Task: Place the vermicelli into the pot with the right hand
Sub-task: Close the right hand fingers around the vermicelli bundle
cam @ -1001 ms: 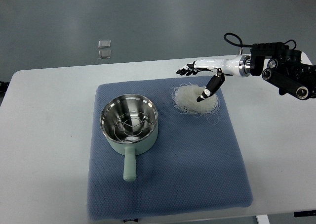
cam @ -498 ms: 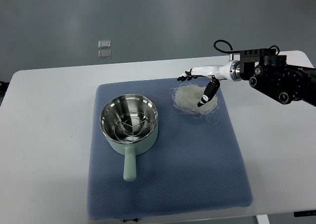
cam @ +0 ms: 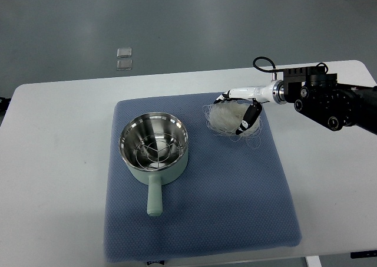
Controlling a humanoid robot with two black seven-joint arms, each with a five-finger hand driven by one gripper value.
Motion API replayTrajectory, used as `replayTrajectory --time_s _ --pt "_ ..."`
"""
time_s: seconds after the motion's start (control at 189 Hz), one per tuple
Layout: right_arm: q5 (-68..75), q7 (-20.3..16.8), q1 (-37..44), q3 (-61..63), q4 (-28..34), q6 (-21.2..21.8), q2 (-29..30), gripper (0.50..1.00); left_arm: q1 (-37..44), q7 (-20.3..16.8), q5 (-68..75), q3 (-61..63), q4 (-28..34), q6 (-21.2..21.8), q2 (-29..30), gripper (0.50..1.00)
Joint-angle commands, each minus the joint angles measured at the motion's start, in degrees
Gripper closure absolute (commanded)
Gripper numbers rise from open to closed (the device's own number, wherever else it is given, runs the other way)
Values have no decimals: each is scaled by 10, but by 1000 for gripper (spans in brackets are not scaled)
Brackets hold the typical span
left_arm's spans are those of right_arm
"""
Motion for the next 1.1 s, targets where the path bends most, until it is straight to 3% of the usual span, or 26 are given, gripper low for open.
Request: replayTrajectory --time_s 0.0,0.201,0.27,0.344,0.609,0.884,1.096 --pt "0 0 -3 -6 -2 -4 1 572 0 0 0 0 0 0 0 500" --pt "0 1 -4 -8 -2 -21 4 599 0 0 0 0 0 0 0 500" --pt "0 2 -5 -14 -2 -28 5 687 0 0 0 0 0 0 0 500" --pt "0 2 -5 -29 -2 -35 5 724 0 0 0 0 0 0 0 500" --pt "-1 5 -2 -50 -1 -53 4 999 0 0 0 0 0 0 0 500" --pt "-2 9 6 -50 0 -52 3 1000 0 0 0 0 0 0 0 500" --pt "-27 51 26 -61 1 -54 3 1000 0 0 0 0 0 0 0 500"
